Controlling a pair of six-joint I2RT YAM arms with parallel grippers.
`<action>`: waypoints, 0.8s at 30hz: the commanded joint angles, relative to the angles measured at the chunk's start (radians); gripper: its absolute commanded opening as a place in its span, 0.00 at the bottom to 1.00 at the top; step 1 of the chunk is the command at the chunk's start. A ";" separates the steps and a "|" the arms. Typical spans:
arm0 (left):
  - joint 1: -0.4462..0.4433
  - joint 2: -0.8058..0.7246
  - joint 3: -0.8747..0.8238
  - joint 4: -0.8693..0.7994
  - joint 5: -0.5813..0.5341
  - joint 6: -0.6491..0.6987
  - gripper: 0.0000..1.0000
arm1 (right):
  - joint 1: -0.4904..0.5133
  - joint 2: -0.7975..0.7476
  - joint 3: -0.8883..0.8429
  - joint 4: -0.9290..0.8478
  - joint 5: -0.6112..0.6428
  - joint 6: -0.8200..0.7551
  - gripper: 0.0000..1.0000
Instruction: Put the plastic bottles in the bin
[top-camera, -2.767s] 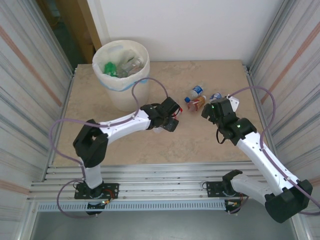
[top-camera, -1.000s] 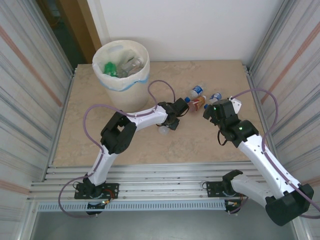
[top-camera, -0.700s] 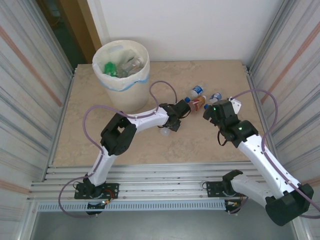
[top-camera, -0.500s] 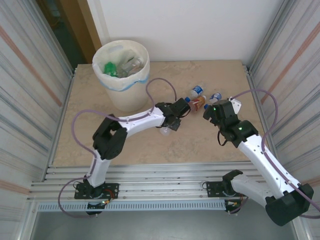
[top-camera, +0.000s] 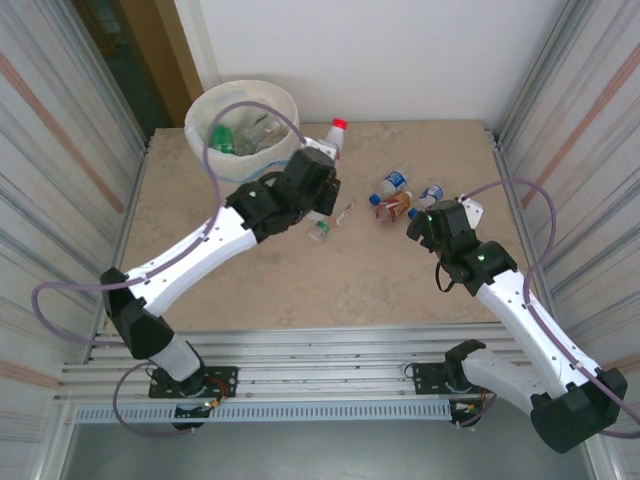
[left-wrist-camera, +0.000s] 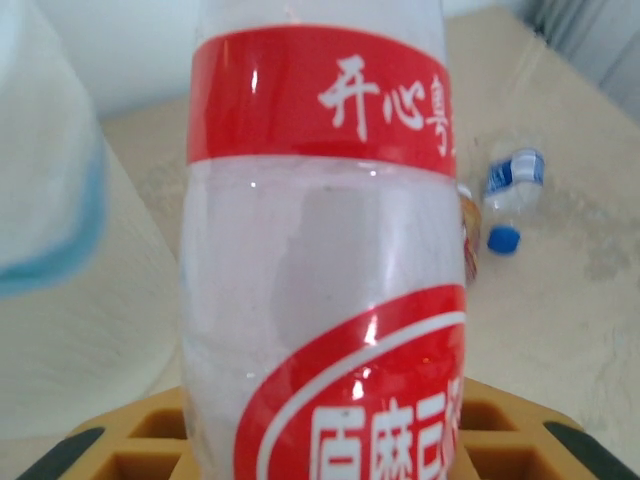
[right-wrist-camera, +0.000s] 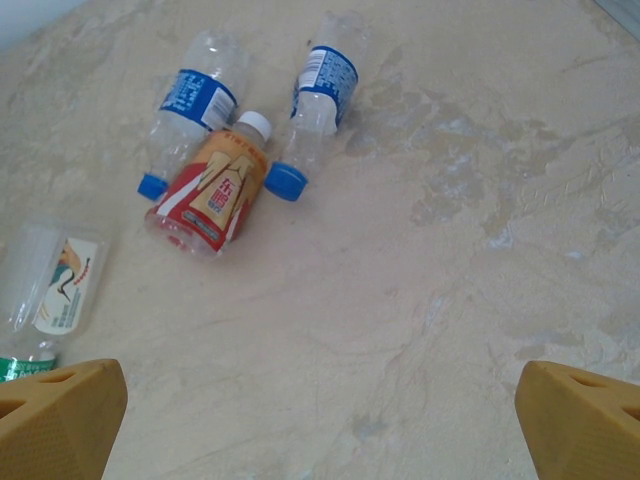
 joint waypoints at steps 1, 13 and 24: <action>0.076 -0.034 0.062 0.055 -0.033 0.042 0.34 | -0.007 -0.020 -0.012 -0.003 0.005 0.024 0.98; 0.362 0.096 0.267 0.106 -0.016 -0.045 0.33 | -0.006 -0.030 -0.031 0.007 -0.033 0.041 0.98; 0.461 0.319 0.533 -0.111 -0.122 -0.144 0.35 | -0.005 -0.045 -0.035 0.000 -0.038 0.037 0.98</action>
